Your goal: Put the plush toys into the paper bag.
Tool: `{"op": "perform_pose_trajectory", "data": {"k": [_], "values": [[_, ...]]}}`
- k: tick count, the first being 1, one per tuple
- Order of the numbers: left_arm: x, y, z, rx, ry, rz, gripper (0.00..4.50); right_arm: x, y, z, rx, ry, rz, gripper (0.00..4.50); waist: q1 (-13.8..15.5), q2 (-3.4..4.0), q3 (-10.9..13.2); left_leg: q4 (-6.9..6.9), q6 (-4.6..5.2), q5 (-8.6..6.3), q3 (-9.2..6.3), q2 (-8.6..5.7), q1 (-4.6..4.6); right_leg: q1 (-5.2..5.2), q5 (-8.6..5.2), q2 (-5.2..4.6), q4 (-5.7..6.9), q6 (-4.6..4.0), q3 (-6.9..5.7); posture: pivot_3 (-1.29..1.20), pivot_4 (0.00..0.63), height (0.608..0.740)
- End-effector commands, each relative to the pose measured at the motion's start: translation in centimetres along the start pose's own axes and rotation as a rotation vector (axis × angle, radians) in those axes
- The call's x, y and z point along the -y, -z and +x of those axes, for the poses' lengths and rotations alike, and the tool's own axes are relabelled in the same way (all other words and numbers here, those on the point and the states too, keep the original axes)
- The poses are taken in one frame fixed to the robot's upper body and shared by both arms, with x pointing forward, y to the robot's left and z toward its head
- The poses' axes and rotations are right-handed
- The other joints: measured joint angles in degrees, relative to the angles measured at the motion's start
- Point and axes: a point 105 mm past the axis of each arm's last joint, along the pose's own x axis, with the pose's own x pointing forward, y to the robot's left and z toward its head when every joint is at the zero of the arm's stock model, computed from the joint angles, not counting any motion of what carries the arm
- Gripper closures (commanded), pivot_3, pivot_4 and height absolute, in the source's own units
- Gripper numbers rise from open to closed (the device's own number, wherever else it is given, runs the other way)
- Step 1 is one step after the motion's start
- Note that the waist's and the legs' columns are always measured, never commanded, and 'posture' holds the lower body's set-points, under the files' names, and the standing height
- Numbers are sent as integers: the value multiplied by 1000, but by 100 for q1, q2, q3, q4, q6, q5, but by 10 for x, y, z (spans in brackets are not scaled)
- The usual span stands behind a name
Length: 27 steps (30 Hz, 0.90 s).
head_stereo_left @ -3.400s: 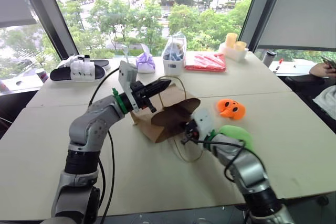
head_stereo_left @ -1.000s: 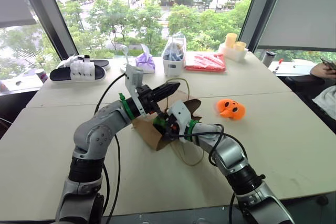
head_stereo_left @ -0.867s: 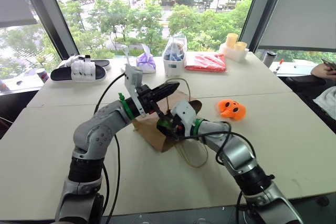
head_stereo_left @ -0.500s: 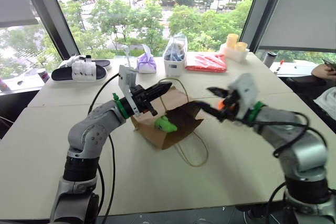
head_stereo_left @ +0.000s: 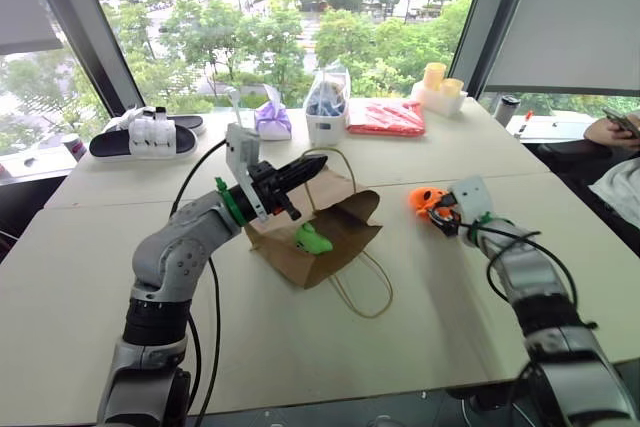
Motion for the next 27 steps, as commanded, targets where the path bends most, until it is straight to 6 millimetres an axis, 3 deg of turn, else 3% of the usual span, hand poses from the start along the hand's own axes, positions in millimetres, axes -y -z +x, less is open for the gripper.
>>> {"op": "perform_pose_trajectory", "data": {"k": [1, 4, 8, 9, 12, 15, 20, 23, 27], "values": [[6, -14, 0, 38, 8, 65, 4500, 4, 5, 8, -16, 30, -42, 1413, 25, -1, 0, 0, -1, 1, -1, 0, 0, 0, 0, 0, 0, 0, 0, 0, 150, 740], [6, -14, -1, 38, 4, 67, 4500, 5, 4, 10, -4, 31, -60, 2304, 21, -2, -1, 3, -1, 1, -1, -2, -1, 7, 0, 0, -7, 0, 0, 0, 150, 740], [5, -15, 0, 42, 1, 69, 4500, 10, 3, 11, -4, 45, -43, 4250, 3, -2, -1, 3, -1, 1, -2, -2, 1, 7, 0, 0, -4, 0, 0, 0, 150, 740], [5, -15, 0, 43, 1, 69, 4500, 11, 2, 11, -2, 44, -41, 4465, 1, -2, -1, 4, -2, 1, -2, -2, 1, 7, 0, 0, -4, 0, 0, 0, 150, 740], [4, -15, 1, 45, 1, 69, 4500, 12, -6, 8, 28, 27, 31, 4465, 3, -2, -1, 4, -2, 1, -2, -2, 2, 8, 0, 0, -3, 0, 0, 0, 150, 740], [4, -16, 2, 49, 2, 68, 4500, 7, -31, -11, 131, -54, 69, 4465, 23, -2, -1, 3, -1, 1, -6, -1, 0, 7, 0, 0, -3, 0, -1, 0, 150, 740], [3, -18, 4, 56, 7, 63, 4500, -21, -77, -85, 280, -274, 84, 4465, 47, 3, 1, -2, 3, -2, -16, -3, -17, -10, -1, -1, -4, 2, -4, 0, 150, 740], [4, -17, 8, 55, 28, 57, 4500, -61, -91, -140, 324, -474, 152, 4465, 55, 3, 1, -1, 13, -8, -23, -2, -13, -6, -1, -1, -5, 2, -4, 0, 150, 740], [6, -17, 10, 54, 50, 46, 4500, -98, -91, -162, 290, -574, 194, 4465, 42, 0, -1, 4, 39, -22, -27, 2, -5, 5, -1, 3, -4, 2, -11, 0, 150, 740]]}}
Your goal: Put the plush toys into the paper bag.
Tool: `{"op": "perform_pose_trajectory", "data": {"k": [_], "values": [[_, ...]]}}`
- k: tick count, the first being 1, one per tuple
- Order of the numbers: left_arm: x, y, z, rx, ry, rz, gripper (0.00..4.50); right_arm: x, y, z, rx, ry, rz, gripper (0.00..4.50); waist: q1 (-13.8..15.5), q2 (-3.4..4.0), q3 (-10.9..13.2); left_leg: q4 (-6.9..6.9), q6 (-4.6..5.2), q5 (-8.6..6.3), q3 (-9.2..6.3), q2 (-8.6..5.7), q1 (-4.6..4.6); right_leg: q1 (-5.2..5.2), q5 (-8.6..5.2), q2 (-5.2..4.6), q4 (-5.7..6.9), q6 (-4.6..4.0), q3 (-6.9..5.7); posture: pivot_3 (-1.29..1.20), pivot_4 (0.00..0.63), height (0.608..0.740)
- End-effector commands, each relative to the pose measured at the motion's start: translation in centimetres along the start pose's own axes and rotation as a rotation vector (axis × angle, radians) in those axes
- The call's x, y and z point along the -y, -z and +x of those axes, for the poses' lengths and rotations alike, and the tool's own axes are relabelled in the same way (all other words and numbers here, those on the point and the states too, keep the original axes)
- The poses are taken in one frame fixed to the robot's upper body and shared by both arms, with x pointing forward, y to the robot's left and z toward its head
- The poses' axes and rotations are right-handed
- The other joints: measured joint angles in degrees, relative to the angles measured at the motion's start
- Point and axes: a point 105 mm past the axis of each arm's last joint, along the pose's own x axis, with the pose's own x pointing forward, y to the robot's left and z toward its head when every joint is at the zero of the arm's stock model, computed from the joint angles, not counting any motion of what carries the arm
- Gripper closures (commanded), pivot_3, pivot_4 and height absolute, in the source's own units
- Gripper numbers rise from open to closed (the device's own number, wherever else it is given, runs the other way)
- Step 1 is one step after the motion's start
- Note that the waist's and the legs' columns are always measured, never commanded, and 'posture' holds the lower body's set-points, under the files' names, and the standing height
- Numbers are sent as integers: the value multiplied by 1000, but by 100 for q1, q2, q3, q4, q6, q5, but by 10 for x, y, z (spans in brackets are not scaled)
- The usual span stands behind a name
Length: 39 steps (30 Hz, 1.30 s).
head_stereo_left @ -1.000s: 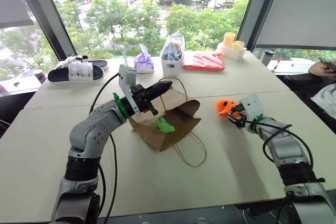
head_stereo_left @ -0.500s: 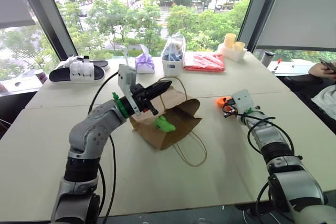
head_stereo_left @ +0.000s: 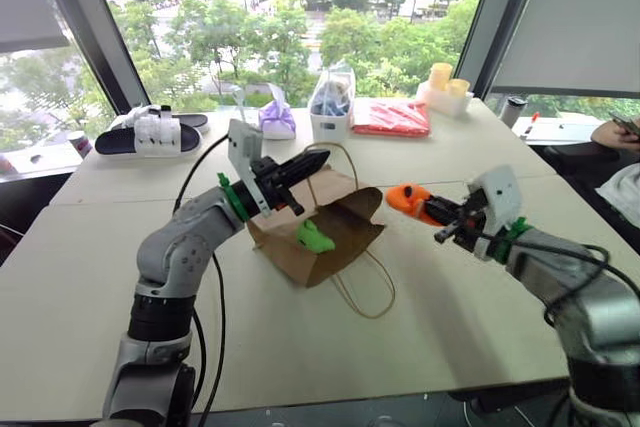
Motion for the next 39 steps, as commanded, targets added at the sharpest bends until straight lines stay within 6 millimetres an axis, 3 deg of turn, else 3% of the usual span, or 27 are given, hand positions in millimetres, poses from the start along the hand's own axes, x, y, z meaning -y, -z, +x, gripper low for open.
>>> {"op": "perform_pose_trajectory", "data": {"k": [1, 6, 10, 15, 21, 24, 27, 35, 39], "values": [[8, -13, 5, 35, 46, 32, 4500, -34, -3, 5, 13, -71, 74, 4465, 1, 0, 0, 2, 0, 0, 2, 0, 0, 1, 0, -1, 0, 0, 1, 0, 150, 740], [11, -14, 5, 31, 62, 27, 4500, -54, 15, 33, -24, -87, 136, 4465, 8, 0, 0, 6, -1, 1, 5, -3, 2, 3, 0, -1, 3, -1, 1, 0, 150, 740], [16, -13, 2, 19, 79, 9, 4500, -43, 23, 67, -29, -37, 124, 4465, -3, 0, 0, 5, -2, 1, 9, -4, 1, 1, 0, -2, 3, 0, 2, 0, 150, 740], [19, -11, 1, 11, 75, 4, 4500, -29, 18, 121, 9, -25, 75, 4465, -43, 1, 0, -1, -31, 18, 10, -4, 3, -5, 1, -1, 8, -1, 2, 0, 150, 740], [20, -12, 1, 18, 65, 4, 4500, -28, 23, 156, 5, -42, 24, 4465, -31, 0, 0, -8, -41, 24, 7, -3, 2, -10, 1, 0, 10, -1, 1, 0, 150, 740], [18, -12, 0, 24, 46, 9, 4500, -30, 23, 161, 8, -49, 35, 3320, -31, 0, 0, -7, -41, 23, 6, -4, -1, -10, 1, -1, 6, -1, 1, 0, 150, 740], [15, -13, -1, 30, 26, 11, 4500, -32, 23, 151, 1, -68, -15, 1838, -40, 1, 0, -8, -42, 24, 6, -4, 0, -12, 1, -1, 7, -1, 2, 0, 150, 740], [5, -14, -2, 35, -9, 18, 4500, -18, -3, 70, 48, -48, -51, 1838, 7, 1, 0, -5, -35, 20, 0, -6, -10, -14, 1, -2, 3, -1, 0, 0, 150, 740], [5, -14, -2, 34, -6, 20, 4500, -17, 18, 43, -55, -37, -26, 1838, -5, 0, 0, -6, -14, 8, 1, -4, -4, -10, 1, 0, 5, -1, -1, 0, 150, 740]]}}
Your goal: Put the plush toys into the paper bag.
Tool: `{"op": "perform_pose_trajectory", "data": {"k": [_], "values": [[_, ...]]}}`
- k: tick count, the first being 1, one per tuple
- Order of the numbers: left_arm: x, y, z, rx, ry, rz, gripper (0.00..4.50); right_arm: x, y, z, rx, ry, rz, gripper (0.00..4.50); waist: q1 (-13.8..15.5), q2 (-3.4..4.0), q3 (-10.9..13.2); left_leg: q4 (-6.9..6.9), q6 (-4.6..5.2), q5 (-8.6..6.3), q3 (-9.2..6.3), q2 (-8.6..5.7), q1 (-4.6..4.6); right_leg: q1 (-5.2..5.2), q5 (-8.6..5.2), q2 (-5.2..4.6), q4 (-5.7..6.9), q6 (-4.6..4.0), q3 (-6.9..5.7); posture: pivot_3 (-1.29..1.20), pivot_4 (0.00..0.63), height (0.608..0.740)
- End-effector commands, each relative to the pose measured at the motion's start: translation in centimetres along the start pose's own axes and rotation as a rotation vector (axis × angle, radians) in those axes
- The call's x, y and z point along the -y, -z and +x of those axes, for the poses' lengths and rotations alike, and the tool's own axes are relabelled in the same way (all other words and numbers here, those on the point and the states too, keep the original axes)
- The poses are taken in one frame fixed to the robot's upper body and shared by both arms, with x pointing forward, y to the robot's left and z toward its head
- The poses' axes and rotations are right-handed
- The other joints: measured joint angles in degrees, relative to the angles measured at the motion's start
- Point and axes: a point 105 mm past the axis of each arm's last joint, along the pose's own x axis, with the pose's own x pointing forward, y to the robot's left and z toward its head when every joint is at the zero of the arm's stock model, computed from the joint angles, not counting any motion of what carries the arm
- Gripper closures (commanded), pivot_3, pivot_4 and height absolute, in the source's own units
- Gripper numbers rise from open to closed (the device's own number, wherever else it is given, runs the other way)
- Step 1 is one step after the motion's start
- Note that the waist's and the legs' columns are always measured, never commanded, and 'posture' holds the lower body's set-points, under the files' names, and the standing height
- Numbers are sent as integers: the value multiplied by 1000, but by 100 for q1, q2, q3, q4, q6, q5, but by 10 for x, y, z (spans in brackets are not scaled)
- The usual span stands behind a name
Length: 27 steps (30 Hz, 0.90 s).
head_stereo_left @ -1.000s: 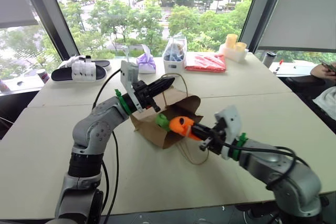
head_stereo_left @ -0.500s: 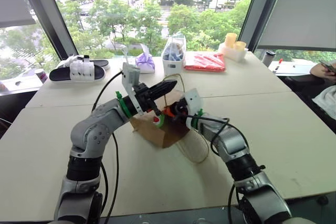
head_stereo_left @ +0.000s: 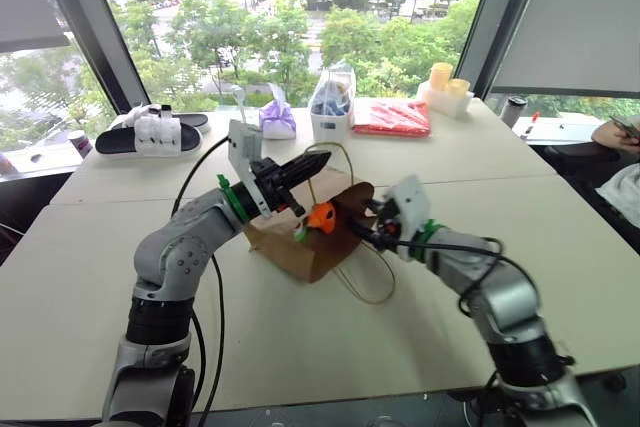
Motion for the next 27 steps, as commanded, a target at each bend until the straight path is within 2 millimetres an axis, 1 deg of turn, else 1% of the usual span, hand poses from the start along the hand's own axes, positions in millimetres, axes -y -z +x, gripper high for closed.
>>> {"op": "perform_pose_trajectory", "data": {"k": [1, 4, 5, 7, 9, 11, 13, 14, 15, 17, 18, 19, 21, 22, 24, 25, 27], "values": [[3, -14, 0, 43, 12, 48, 4500, -7, 12, -14, -52, -15, 29, 1838, -9, 0, 0, 0, 0, 0, 1, 1, 1, 1, 0, 1, 0, 0, 0, 0, 150, 740], [3, -14, 1, 45, 15, 49, 4500, -5, 38, -16, -130, 6, 41, 1838, -6, 0, 0, 1, 1, 0, 5, 1, 2, 3, 0, 0, 0, 0, 1, 0, 150, 740], [3, -14, 1, 46, 16, 50, 4500, -3, 49, -16, -160, 18, 34, 1838, -6, 0, 0, 2, 1, 0, 6, 1, 2, 3, 0, 0, 1, 0, 2, 0, 150, 740], [3, -15, 2, 48, 17, 51, 4500, -1, 64, -12, -181, 32, 75, 1838, -1, 0, 0, 4, 1, 0, 7, 0, 3, 4, 0, 0, 1, 0, 2, 0, 150, 740], [3, -15, 2, 48, 15, 56, 4500, 3, 80, -9, -216, 47, 67, 1838, -1, 0, 0, 4, 1, 0, 7, 0, 2, 4, 0, 0, 1, 0, 2, 0, 150, 740], [3, -14, 1, 43, 12, 61, 4500, 7, 90, -5, -224, 58, 87, 1838, -2, 0, 0, 4, 0, 1, 8, 0, 3, 4, 0, 0, 0, 0, 2, 0, 150, 740], [3, -13, 0, 40, 11, 65, 4500, 10, 93, -1, -218, 69, 101, 1838, -3, -1, 0, 4, -8, 5, 8, 0, 3, 4, 0, 0, 0, 0, 2, 0, 150, 740], [3, -13, 0, 42, 8, 64, 4500, 11, 94, 2, -216, 71, 98, 2343, -11, -1, -1, 4, -12, 7, 7, 0, 3, 4, 0, 0, 0, 0, 2, 0, 150, 740], [4, -14, 0, 45, 6, 63, 4500, 12, 95, 3, -214, 70, 94, 2606, -17, -1, -1, 4, -13, 8, 8, 1, 3, 4, 0, 0, 0, 0, 2, 0, 150, 740], [4, -14, -1, 47, 1, 70, 4500, 10, 99, 5, -224, 56, 73, 3557, -11, -1, -1, 5, -12, 8, 8, 1, 5, 5, 0, 0, 1, 0, 3, 0, 150, 740], [3, -14, -1, 47, -1, 73, 4500, 9, 98, 5, -220, 52, 71, 4064, -10, -1, -1, 4, -12, 7, 7, 1, 5, 5, 0, 0, 2, 0, 2, 0, 150, 740], [3, -15, -1, 47, -3, 77, 4500, 9, 97, 6, -216, 50, 69, 4437, -9, -1, -1, 4, -12, 8, 7, 1, 5, 5, 0, 0, 3, 0, 2, 0, 150, 740], [3, -15, -1, 48, -6, 79, 4500, 9, 93, 6, -207, 46, 60, 4437, -6, -1, -1, 5, -14, 9, 7, 0, 5, 6, 0, 0, 2, 0, 3, 0, 150, 740], [3, -15, -1, 49, -7, 80, 4500, 9, 88, 5, -198, 38, 58, 4437, -6, -1, -1, 4, -14, 9, 7, 0, 5, 6, 0, 0, 2, 0, 3, 0, 150, 740], [3, -19, -1, 55, -10, 81, 4500, 12, 68, 1, -160, 32, 49, 4437, -4, -1, 0, 4, -14, 9, 7, 1, 5, 6, 0, 0, 2, 0, 3, 0, 150, 740], [2, -21, -1, 59, -13, 83, 4500, 14, 53, -2, -125, 26, 56, 4437, -4, -1, 0, 4, -14, 9, 6, 1, 5, 6, 0, 0, 2, 0, 3, 0, 150, 740], [1, -24, -2, 65, -18, 84, 4500, 17, 31, -8, -78, 10, 65, 4437, -5, 0, 0, 4, -14, 8, 6, 0, 4, 5, 0, 0, 1, 0, 3, 0, 150, 740]]}}
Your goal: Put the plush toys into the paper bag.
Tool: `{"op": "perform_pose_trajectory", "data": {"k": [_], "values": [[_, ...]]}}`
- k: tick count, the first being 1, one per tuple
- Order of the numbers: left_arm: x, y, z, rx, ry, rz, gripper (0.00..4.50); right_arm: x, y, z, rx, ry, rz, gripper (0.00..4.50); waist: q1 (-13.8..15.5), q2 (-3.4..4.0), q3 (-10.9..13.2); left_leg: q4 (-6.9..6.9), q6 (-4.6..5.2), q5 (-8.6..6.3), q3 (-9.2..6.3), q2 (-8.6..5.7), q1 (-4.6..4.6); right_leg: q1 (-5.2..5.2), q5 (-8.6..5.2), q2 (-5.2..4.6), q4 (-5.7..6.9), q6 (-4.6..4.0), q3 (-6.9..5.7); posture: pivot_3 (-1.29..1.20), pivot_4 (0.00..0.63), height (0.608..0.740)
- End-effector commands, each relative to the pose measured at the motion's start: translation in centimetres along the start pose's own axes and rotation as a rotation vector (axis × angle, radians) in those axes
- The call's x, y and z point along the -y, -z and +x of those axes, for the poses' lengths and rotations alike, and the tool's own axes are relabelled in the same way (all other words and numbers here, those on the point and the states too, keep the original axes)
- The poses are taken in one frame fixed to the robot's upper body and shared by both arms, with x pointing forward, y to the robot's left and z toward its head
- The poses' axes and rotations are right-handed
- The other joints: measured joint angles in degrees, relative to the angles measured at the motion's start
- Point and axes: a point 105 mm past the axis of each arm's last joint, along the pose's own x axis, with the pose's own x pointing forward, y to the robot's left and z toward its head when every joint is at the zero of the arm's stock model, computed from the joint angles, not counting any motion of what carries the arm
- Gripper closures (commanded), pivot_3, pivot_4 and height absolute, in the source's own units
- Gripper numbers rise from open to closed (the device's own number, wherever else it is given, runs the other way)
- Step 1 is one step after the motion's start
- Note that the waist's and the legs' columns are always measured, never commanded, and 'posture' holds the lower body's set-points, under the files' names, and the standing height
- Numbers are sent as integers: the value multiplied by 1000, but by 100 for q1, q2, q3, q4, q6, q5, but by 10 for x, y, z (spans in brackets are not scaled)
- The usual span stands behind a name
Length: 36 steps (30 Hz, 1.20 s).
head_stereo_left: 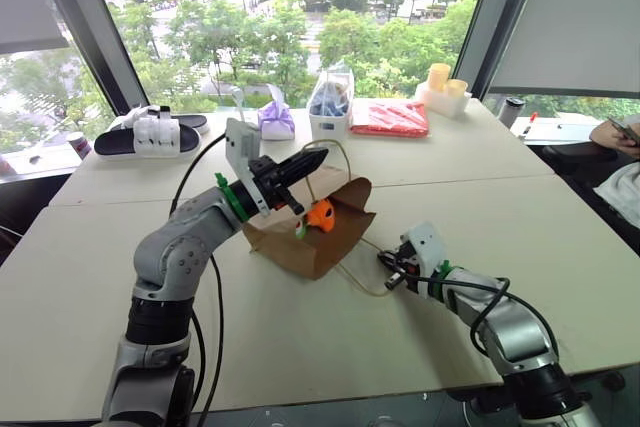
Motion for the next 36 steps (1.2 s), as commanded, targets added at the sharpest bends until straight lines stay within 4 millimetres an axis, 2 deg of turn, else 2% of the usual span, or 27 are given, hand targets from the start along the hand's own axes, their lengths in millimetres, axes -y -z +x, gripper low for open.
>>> {"op": "perform_pose_trajectory", "data": {"k": [1, 2, 6, 8, 10, 12, 16, 20, 24, 29, 32, 35, 36], "values": [[2, -25, -1, 66, 5, 47, 4500, 3, -64, -26, 165, -34, -46, 4437, 5, 0, 0, 0, 1, -1, -1, 0, 0, 0, 0, 0, 0, 0, 0, 0, 150, 740], [-1, -30, -1, 77, -4, 46, 4500, 2, -86, -38, 213, -72, -60, 4437, 10, 0, 0, 0, 2, -1, -2, 0, 0, 0, 0, 0, 0, 0, -1, 0, 150, 740], [-15, -33, -2, 30, -58, 70, 4500, -2, -140, -74, 312, -165, -153, 4437, 16, 2, 4, 1, 15, -8, -5, 0, -2, 2, 0, 0, -4, 0, -5, 0, 150, 740], [-18, -37, -2, 30, -68, 58, 4500, -1, -156, -85, 337, -182, -173, 4437, 21, -1, 2, 0, 24, -14, -6, 0, -3, 5, -1, 0, -6, 1, -8, 0, 150, 740], [-16, -41, 0, 34, -66, 46, 4500, 5, -164, -89, 340, -170, -168, 4437, 19, -3, 2, 0, 30, -17, -5, 0, -3, 6, -1, 0, -11, 1, -9, 0, 150, 740], [-15, -42, 1, 29, -68, 41, 4500, 8, -165, -90, 335, -163, -162, 4437, 19, -5, 3, 1, 30, -17, -4, 0, -5, 6, -1, -2, -12, 1, -8, 0, 150, 740], [-16, -21, 3, -55, -93, 73, 4500, 19, -143, -84, 266, -136, -153, 4437, 28, -5, 3, 1, 29, -17, -2, -1, -5, 5, -1, -4, -11, 1, -8, 0, 150, 740], [-13, -14, 5, -62, -78, 68, 4500, 21, -129, -80, 229, -128, -145, 4437, 16, -4, 3, 2, 29, -17, 1, -1, -5, 3, -1, -4, -9, 2, -6, 0, 150, 740], [-7, 0, 4, -102, -38, 71, 4500, 17, -120, -77, 211, -133, -150, 4437, 12, -4, 3, 1, 29, -17, 2, 0, -5, 1, -1, -4, -7, 2, -5, 0, 150, 740], [11, 3, -5, -118, 74, -6, 4500, 2, -125, -87, 227, -199, -171, 4437, 17, -4, 3, 1, 29, -17, 1, 0, -7, 1, -1, -4, -8, 2, -4, 0, 150, 740], [17, 2, -11, -133, 109, -38, 3660, -2, -128, -94, 232, -214, -183, 4500, 25, -4, 3, 3, 29, -17, 0, 0, -7, 1, -1, -5, -8, 2, -5, 0, 150, 740], [21, 2, -19, -160, 131, -46, 2256, -11, -131, -107, 239, -273, -179, 3659, 20, -4, 3, 4, 30, -17, 1, 0, -7, 2, -1, -5, -8, 1, -5, 0, 150, 740], [21, 1, -22, -171, 130, -38, 1762, -11, -132, -110, 234, -267, -190, 3176, 20, -4, 3, 3, 30, -17, 0, 0, -7, 2, -1, -5, -8, 1, -5, 0, 150, 740]]}}
